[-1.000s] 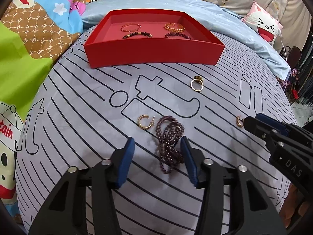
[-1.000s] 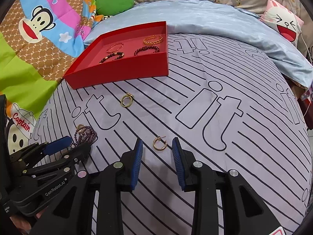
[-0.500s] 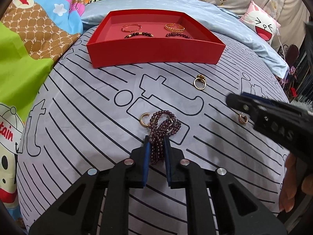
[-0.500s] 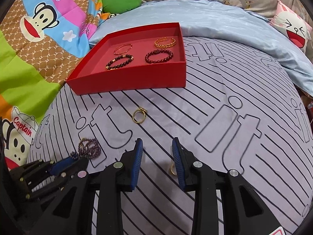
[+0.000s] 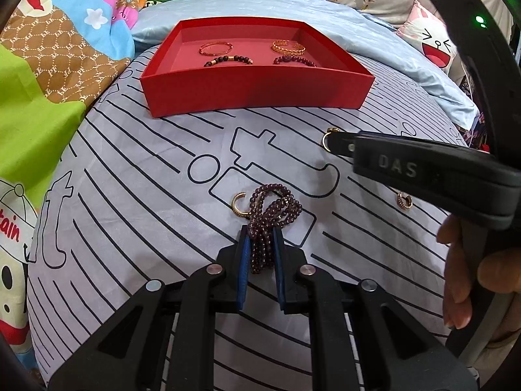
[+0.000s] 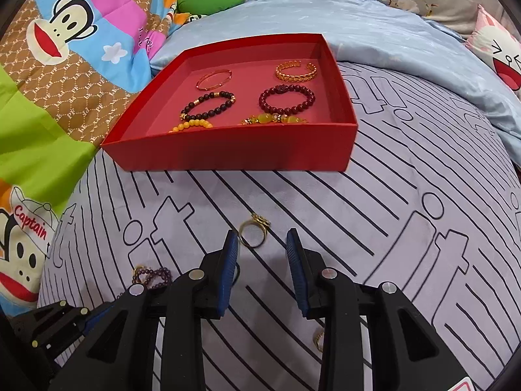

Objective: Organize jewelry
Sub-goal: 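Grasp the dark garnet bead strand with the left tool while the right tool grasps a gold ring, then lift the garnet strand and gold ring and carry both toward the red tray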

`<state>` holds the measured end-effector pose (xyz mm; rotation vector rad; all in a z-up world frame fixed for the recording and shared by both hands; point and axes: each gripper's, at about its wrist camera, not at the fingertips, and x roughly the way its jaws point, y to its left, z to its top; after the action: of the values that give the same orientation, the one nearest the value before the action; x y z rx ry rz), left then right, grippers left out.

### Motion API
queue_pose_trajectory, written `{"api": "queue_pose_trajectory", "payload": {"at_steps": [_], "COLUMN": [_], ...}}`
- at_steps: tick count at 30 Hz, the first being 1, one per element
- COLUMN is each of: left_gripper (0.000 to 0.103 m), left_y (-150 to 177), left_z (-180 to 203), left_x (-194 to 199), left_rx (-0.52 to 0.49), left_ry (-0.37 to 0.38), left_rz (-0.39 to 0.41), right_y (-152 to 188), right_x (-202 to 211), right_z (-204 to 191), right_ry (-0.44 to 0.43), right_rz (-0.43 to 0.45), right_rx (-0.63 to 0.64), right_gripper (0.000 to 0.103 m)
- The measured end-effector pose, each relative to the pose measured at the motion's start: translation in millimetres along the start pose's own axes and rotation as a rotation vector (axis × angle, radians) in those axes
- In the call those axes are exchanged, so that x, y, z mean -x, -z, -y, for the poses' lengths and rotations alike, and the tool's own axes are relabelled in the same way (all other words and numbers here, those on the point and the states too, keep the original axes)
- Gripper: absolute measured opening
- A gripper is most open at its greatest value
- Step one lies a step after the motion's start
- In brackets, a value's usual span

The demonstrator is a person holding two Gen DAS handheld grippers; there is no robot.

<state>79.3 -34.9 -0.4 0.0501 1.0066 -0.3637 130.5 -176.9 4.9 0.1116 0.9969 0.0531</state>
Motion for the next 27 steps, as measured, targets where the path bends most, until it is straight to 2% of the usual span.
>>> {"api": "queue_pose_trajectory", "payload": {"at_steps": [5, 10, 15, 16, 17, 18, 27], "left_gripper": [0.013, 0.013, 0.013, 0.013, 0.013, 0.013, 0.013], "left_y": [-3, -5, -5, -5, -5, -5, -4], "left_z": [0, 0, 0, 0, 0, 0, 1], "left_x": [-1, -2, -2, -2, -3, -2, -1], "left_rx": [0.0, -0.002, -0.002, -0.002, -0.002, -0.002, -0.004], "left_ry": [0.003, 0.002, 0.001, 0.001, 0.0, 0.0, -0.009], "left_rz": [0.001, 0.004, 0.004, 0.003, 0.003, 0.002, -0.003], "right_y": [-3, -3, 0, 1, 2, 3, 14], "right_x": [-10, -11, -9, -7, -6, -5, 5], "right_z": [-3, -4, 0, 0, 1, 2, 9], "right_ry": [0.005, 0.024, 0.024, 0.024, 0.021, 0.015, 0.01], "right_rz": [-0.006, 0.005, 0.009, 0.009, 0.008, 0.003, 0.004], "right_rx": [0.003, 0.022, 0.014, 0.013, 0.011, 0.005, -0.011], "right_gripper": [0.03, 0.021, 0.02, 0.018, 0.007, 0.004, 0.002]}}
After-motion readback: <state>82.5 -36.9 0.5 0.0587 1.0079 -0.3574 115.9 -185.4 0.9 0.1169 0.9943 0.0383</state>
